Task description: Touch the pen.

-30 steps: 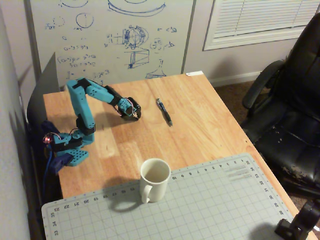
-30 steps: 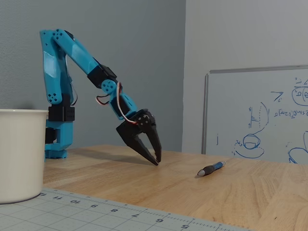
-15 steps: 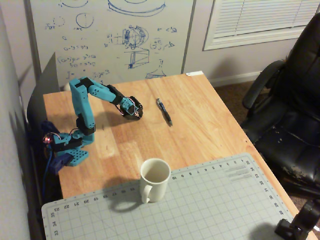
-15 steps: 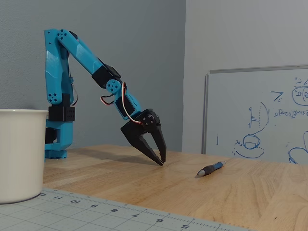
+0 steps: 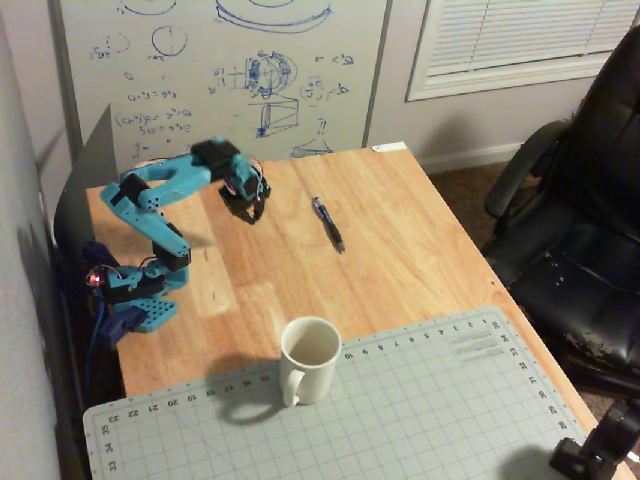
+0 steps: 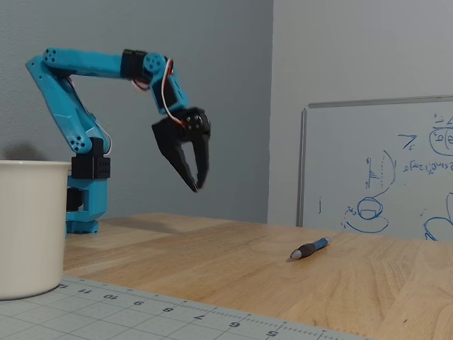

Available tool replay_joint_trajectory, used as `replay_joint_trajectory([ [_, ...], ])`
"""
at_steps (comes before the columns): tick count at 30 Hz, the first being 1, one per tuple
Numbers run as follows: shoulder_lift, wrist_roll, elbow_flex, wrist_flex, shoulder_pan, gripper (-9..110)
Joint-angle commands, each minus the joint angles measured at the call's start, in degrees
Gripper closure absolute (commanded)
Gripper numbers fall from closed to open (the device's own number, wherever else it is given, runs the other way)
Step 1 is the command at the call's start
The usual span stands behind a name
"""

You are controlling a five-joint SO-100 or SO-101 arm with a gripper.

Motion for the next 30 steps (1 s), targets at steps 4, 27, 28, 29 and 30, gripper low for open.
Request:
replay_joint_trajectory([
  [4, -5.4, 0.5, -21.3, 11.4, -0.2, 101],
  [27, -47.8, 0.4, -56.2, 6.5, -2.9, 101],
  [28, -49.6, 0.1, -56.6, 6.5, -2.7, 101],
  [29, -51.1, -0.2, -56.6, 6.1, -2.6, 101],
  [30, -52.8, -0.3, -57.0, 5.9, -2.5, 101],
])
